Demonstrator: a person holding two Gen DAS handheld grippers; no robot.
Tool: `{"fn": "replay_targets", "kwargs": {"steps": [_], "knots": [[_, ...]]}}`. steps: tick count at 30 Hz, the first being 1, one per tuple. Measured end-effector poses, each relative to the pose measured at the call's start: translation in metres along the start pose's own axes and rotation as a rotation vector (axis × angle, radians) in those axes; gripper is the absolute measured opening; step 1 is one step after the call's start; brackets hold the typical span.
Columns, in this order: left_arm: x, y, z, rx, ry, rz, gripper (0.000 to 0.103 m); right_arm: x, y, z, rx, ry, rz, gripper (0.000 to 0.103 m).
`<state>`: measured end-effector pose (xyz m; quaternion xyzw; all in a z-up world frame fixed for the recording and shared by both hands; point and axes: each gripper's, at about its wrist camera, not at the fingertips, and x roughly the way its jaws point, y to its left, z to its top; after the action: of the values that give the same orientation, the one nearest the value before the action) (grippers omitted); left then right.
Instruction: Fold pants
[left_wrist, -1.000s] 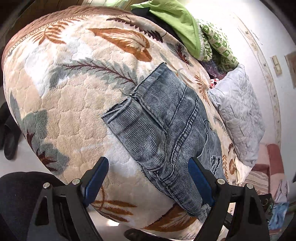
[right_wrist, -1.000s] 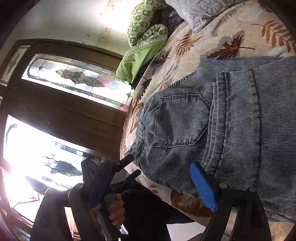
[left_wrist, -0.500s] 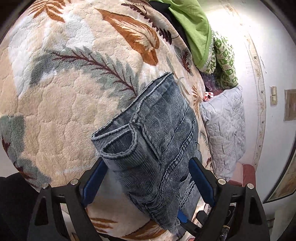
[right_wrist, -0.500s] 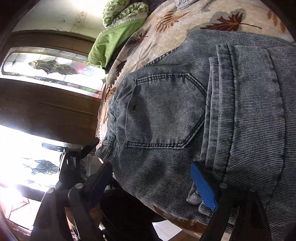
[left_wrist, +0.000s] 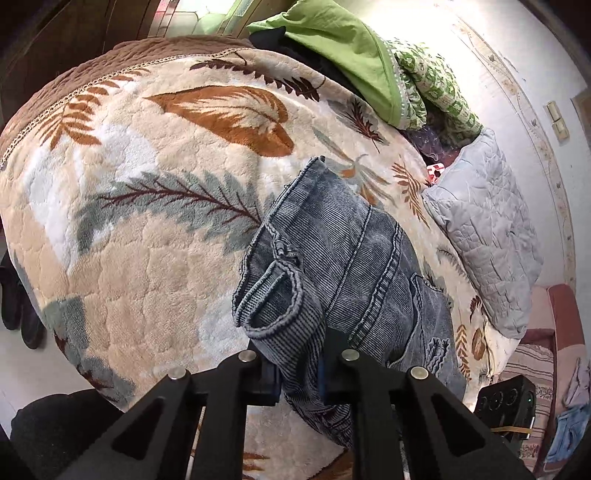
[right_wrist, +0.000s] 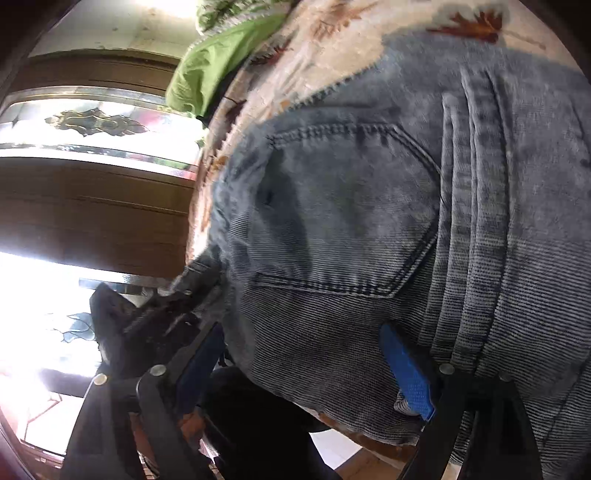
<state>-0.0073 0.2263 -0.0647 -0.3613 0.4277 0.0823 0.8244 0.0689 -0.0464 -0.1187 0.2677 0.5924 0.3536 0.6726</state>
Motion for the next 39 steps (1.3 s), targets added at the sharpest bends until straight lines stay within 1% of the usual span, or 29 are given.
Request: {"fn": "replay_targets", "kwargs": {"steps": [1, 2, 3, 5, 6, 7, 8, 9, 10, 12, 13, 15, 16, 19, 22, 24, 26, 29, 31, 35, 37, 39], "knots": [[-0.002, -0.002, 0.001, 0.006, -0.004, 0.000, 0.014, -0.002, 0.004, 0.001, -0.004, 0.001, -0.006, 0.089], [-0.003, -0.004, 0.003, 0.007, -0.008, -0.003, 0.014, -0.005, 0.009, 0.003, 0.005, 0.022, -0.018, 0.089], [-0.004, -0.007, 0.004, 0.010, -0.012, -0.002, 0.014, -0.009, 0.013, 0.003, 0.010, 0.027, -0.004, 0.089], [-0.007, -0.014, 0.004, 0.026, -0.031, 0.009, 0.014, -0.020, 0.020, 0.003, -0.011, -0.020, 0.052, 0.089], [-0.007, -0.018, 0.003, 0.039, -0.040, 0.021, 0.014, -0.018, 0.019, 0.004, -0.025, -0.034, 0.037, 0.089], [-0.008, -0.022, 0.002, 0.049, -0.044, 0.026, 0.014, -0.008, 0.014, 0.004, -0.024, -0.007, -0.006, 0.089], [-0.010, -0.026, 0.001, 0.058, -0.047, 0.028, 0.014, 0.008, 0.005, 0.004, -0.005, 0.058, -0.027, 0.089], [-0.013, -0.030, 0.001, 0.073, -0.058, 0.036, 0.013, 0.005, 0.005, 0.004, -0.022, 0.030, -0.016, 0.089], [-0.016, -0.035, 0.000, 0.088, -0.070, 0.040, 0.013, -0.004, 0.007, 0.003, -0.006, 0.015, 0.015, 0.089], [-0.021, -0.045, 0.000, 0.108, -0.084, 0.046, 0.013, -0.027, 0.007, 0.000, 0.005, -0.030, 0.123, 0.089], [-0.024, -0.051, -0.001, 0.124, -0.096, 0.050, 0.013, -0.040, 0.004, -0.004, -0.002, -0.061, 0.143, 0.089], [-0.029, -0.068, -0.005, 0.172, -0.125, 0.061, 0.012, -0.061, -0.007, -0.010, 0.009, -0.100, 0.127, 0.089], [-0.033, -0.079, -0.008, 0.203, -0.141, 0.063, 0.012, -0.070, -0.015, -0.014, 0.015, -0.116, 0.132, 0.089], [-0.043, -0.114, -0.021, 0.312, -0.189, 0.068, 0.011, -0.101, -0.040, -0.029, 0.042, -0.171, 0.122, 0.089], [-0.051, -0.155, -0.041, 0.447, -0.236, 0.066, 0.010, -0.138, -0.073, -0.046, 0.100, -0.259, 0.114, 0.089], [-0.053, -0.180, -0.059, 0.531, -0.256, 0.054, 0.010, -0.165, -0.095, -0.055, 0.146, -0.327, 0.136, 0.089], [-0.054, -0.203, -0.078, 0.605, -0.264, 0.039, 0.010, -0.185, -0.108, -0.064, 0.179, -0.390, 0.159, 0.089], [-0.051, -0.233, -0.109, 0.703, -0.262, 0.013, 0.010, -0.208, -0.119, -0.072, 0.192, -0.455, 0.188, 0.089], [-0.045, -0.249, -0.130, 0.764, -0.248, 0.003, 0.009, -0.218, -0.125, -0.076, 0.194, -0.475, 0.190, 0.089], [-0.024, -0.267, -0.170, 0.848, -0.191, -0.017, 0.009, -0.233, -0.140, -0.085, 0.207, -0.495, 0.198, 0.089], [-0.005, -0.271, -0.191, 0.894, -0.148, -0.010, 0.009, -0.238, -0.145, -0.090, 0.216, -0.508, 0.194, 0.089], [0.018, -0.271, -0.210, 0.930, -0.094, 0.016, 0.009, -0.243, -0.152, -0.094, 0.231, -0.523, 0.194, 0.089]]}}
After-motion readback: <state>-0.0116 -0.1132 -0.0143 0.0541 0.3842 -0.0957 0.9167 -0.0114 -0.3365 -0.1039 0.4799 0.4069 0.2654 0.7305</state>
